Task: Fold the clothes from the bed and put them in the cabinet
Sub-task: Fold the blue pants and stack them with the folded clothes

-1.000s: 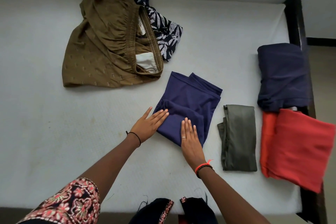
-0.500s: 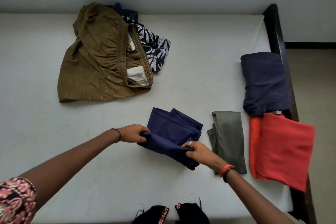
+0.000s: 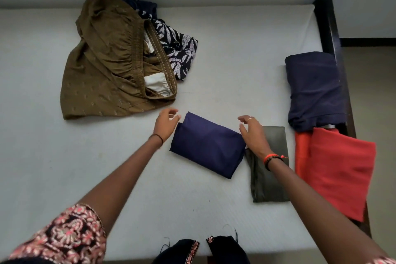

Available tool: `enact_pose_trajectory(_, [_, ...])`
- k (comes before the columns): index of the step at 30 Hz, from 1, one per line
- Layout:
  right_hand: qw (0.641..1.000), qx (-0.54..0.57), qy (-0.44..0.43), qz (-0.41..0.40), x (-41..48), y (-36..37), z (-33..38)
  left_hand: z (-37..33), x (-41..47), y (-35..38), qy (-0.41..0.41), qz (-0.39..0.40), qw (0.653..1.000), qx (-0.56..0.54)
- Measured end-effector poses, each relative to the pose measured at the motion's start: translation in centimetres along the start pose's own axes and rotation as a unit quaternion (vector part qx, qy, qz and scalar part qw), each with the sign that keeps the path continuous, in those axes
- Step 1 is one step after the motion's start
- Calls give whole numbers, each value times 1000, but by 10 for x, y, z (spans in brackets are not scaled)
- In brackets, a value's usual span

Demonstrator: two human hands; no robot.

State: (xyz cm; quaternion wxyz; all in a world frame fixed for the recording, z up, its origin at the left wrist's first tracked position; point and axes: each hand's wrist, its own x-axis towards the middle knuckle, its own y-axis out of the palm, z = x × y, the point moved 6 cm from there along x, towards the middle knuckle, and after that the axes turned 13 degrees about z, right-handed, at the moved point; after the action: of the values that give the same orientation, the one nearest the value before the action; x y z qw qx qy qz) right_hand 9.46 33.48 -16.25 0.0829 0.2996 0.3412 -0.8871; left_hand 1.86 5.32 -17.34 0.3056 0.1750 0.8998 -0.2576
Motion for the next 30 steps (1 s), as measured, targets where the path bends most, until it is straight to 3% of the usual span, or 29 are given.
enact_pose_trajectory(3, [999,-13,2,41,9,13,1,39,-34,5,-93,-217,955,-179])
enact_pose_trajectory(6, [991,-70,12,111,14,31,-3,82,-71,49,-210,-258,902,-275])
enact_pose_trajectory(8, [987,-105,4,118,18,36,-2,97,-89,81,-247,-225,879,-341])
enact_pose_trajectory(12, [986,-102,4,134,24,39,0,90,-90,111,-178,-179,878,-406])
enact_pose_trajectory(19, [987,-75,34,135,24,46,-7,59,-73,123,-99,-117,810,-567])
enact_pose_trajectory(21, [988,-53,44,138,23,47,-10,49,-68,122,-93,-62,806,-582])
enact_pose_trajectory(25, [989,-18,43,143,22,48,-19,24,-67,114,-78,-3,831,-550])
enact_pose_trajectory(30, [975,113,54,183,6,50,-23,-10,-79,113,-64,129,780,-609])
